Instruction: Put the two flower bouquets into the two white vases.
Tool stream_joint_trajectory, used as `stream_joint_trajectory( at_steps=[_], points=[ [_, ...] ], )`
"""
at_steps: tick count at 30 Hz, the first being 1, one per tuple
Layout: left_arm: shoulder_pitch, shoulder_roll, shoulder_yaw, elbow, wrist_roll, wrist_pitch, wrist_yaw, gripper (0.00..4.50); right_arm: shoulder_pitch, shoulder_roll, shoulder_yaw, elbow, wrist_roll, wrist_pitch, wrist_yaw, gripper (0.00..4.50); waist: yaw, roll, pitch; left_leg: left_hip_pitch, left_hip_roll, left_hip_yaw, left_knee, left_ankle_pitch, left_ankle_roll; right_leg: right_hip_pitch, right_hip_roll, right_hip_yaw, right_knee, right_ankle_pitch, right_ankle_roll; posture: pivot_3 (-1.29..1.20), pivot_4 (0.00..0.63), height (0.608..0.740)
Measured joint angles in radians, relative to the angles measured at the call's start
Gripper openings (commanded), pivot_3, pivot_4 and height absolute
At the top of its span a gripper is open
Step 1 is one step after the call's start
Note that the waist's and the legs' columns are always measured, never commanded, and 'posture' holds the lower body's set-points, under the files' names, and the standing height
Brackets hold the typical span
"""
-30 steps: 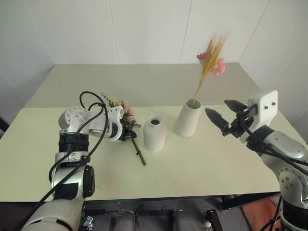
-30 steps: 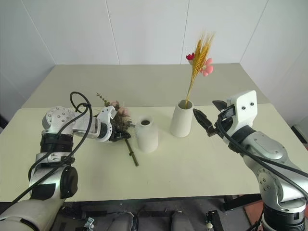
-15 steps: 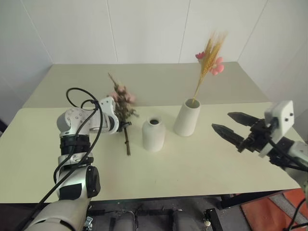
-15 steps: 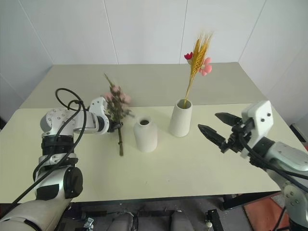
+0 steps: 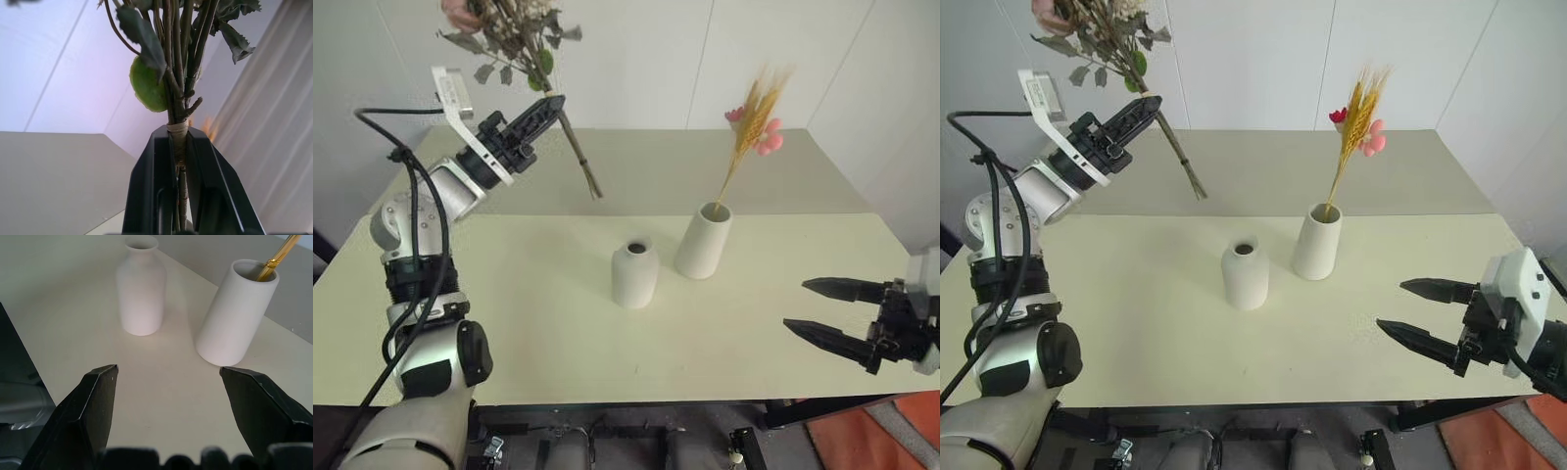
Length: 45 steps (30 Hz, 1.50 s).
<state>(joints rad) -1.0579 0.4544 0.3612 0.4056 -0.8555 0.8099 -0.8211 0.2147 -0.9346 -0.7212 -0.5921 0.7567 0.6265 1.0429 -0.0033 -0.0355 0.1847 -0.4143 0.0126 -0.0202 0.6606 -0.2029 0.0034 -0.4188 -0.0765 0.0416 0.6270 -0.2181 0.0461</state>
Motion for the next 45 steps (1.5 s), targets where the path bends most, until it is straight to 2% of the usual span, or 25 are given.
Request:
stream_joint_trajectory(
  at_steps=[4, 9, 25, 31, 37, 38, 40, 45],
  points=[
    [-0.024, -0.025, -0.093, 0.064, 0.051, -0.021, -0.114, 0.07, 0.011, 0.013, 0.000, -0.001, -0.021, -0.018, -0.012, 3.97, 0.000, 0.000, 0.000, -0.001, 0.000, 0.000, 0.000, 0.000, 0.000, -0.001, 0.001, 0.000, 0.000, 0.000, 0.000, 0.00, 0.150, 0.740],
    [-0.017, -0.050, -0.162, 0.059, 0.078, -0.038, -0.220, 0.07, 0.034, 0.028, -0.001, -0.017, -0.028, -0.018, -0.039, 3.97, -0.009, 0.000, 0.000, -0.001, 0.000, 0.000, 0.000, 0.000, 0.000, -0.002, 0.000, 0.000, 0.000, 0.000, 0.000, 0.00, 0.150, 0.740],
    [0.023, -0.068, -0.191, 0.028, 0.154, -0.130, -0.300, 0.07, 0.006, 0.032, 0.003, -0.029, -0.028, -0.020, -0.092, 3.97, -0.009, 0.000, 0.000, 0.000, 0.000, -0.001, 0.000, 0.000, 0.000, -0.002, 0.001, 0.001, 0.002, 0.000, 0.000, 0.00, 0.150, 0.740],
    [0.102, -0.059, -0.300, -0.002, 0.248, -0.248, -0.414, 0.07, -0.009, 0.032, 0.015, -0.029, -0.028, -0.021, -0.108, 3.97, -0.009, 0.000, 0.000, 0.000, 0.001, -0.001, 0.000, 0.000, 0.000, -0.001, 0.001, 0.001, 0.002, 0.000, 0.000, 0.00, 0.150, 0.740],
    [0.132, -0.057, -0.334, -0.047, 0.283, -0.315, -0.470, 0.07, -0.007, 0.039, 0.026, -0.029, -0.028, -0.027, -0.111, 3.97, -0.008, 0.000, 0.000, 0.000, 0.001, -0.001, 0.000, 0.000, 0.000, -0.001, 0.001, 0.001, 0.002, 0.000, 0.000, 0.00, 0.150, 0.740],
    [0.132, -0.054, -0.337, -0.047, 0.287, -0.322, -0.480, 0.78, -0.005, 0.041, 0.026, -0.029, -0.028, -0.028, -0.111, 3.97, -0.008, 0.000, 0.000, 0.000, 0.001, -0.001, 0.000, 0.000, 0.000, -0.001, 0.001, 0.001, 0.002, 0.000, 0.000, 0.00, 0.150, 0.740],
    [0.132, -0.048, -0.338, -0.047, 0.289, -0.324, -0.498, 1.21, 0.000, 0.042, 0.026, -0.029, -0.029, -0.030, -0.111, 3.97, -0.009, 0.000, 0.000, 0.000, 0.001, -0.001, 0.000, 0.000, 0.000, -0.001, 0.001, 0.001, 0.002, 0.000, 0.000, 0.00, 0.150, 0.740],
    [0.159, 0.012, -0.343, -0.066, 0.291, -0.306, -0.546, 2.74, 0.008, 0.042, 0.026, -0.029, -0.029, -0.034, -0.111, 3.97, -0.011, 0.000, 0.000, 0.000, 0.001, -0.001, 0.000, 0.000, 0.000, -0.002, 0.001, 0.001, 0.003, 0.000, 0.000, 0.00, 0.150, 0.740]
  ],
)
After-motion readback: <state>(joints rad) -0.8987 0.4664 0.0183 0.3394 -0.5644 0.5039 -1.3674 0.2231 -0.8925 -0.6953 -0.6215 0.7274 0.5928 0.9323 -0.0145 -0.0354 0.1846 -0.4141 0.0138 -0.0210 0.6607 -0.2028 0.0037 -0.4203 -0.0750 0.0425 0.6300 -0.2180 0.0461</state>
